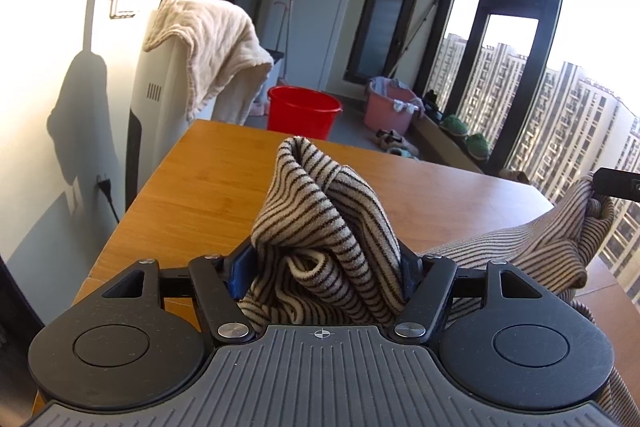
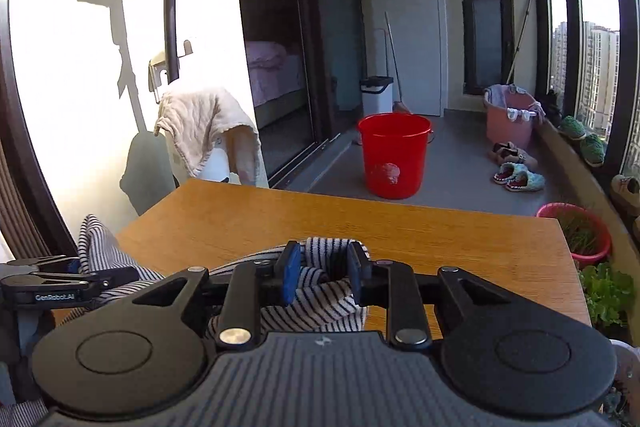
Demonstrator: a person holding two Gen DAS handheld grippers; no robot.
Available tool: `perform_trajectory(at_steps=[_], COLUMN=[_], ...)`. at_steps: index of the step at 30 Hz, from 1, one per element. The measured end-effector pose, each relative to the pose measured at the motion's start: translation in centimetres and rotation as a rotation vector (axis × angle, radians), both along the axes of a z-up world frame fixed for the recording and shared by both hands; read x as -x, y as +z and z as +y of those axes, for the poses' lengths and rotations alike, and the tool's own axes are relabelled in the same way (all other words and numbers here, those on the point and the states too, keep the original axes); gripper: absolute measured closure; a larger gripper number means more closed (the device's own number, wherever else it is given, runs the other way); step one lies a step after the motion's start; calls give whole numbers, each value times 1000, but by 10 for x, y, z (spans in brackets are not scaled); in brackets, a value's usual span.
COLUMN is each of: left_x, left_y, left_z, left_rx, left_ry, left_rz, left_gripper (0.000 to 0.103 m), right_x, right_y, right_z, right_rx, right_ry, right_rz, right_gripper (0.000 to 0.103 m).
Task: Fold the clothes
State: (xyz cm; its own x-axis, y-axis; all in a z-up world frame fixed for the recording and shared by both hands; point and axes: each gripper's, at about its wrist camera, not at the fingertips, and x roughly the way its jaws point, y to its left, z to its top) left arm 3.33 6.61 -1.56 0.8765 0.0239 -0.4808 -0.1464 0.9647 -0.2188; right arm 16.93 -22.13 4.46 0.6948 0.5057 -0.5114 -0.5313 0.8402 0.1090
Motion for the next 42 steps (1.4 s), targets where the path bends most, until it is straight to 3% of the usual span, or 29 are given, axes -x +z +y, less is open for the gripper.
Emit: perform_trajectory(at_steps=[2, 3, 6, 11, 13, 15, 21, 25, 29, 32, 35, 38, 42], left_x=[-1, -1, -1, -5, -6, -7, -8, -9, -11, -11, -9, -7, -1], left_y=[0, 0, 0, -2, -3, -4, -6, -7, -8, -9, -8, -7, -8], left_z=[-1, -2, -4, 2, 5, 7, 12, 14, 16, 16, 16, 16, 25], left_rx=[-2, -11, -20, 16, 34, 48, 75, 92, 106, 109, 107, 101, 119], left_ry=[-20, -22, -30, -17, -16, -16, -17, -17, -17, -18, -20, -22, -9], left_rz=[-6, -7, -7, 15, 22, 26, 36, 44, 50, 48, 41, 38, 55], left_gripper=[25, 25, 25, 25, 24, 23, 21, 19, 18, 18, 18, 18, 15], right_x=[-41, -56, -80, -105, -117, -127, -119, -135, -131, -119, -120, -110, -70], right_y=[-20, -28, -40, -30, -39, -54, -66, -64, -65, -63, -56, -48, -40], right_z=[-2, 0, 15, -6, -10, -13, 7, 2, -12, -7, -20, -35, -65], right_rx=[45, 72, 114, -57, 40, 117, 204, 247, 129, 241, 243, 178, -62], right_ry=[-63, -59, -36, -87, -133, -121, 62, -7, 71, 24, -47, -80, -82], right_rz=[64, 67, 63, 81, 63, 100, 50, 18, 90, 42, 57, 86, 134], right_gripper=[81, 70, 69, 69, 69, 69, 68, 61, 58, 57, 57, 57, 50])
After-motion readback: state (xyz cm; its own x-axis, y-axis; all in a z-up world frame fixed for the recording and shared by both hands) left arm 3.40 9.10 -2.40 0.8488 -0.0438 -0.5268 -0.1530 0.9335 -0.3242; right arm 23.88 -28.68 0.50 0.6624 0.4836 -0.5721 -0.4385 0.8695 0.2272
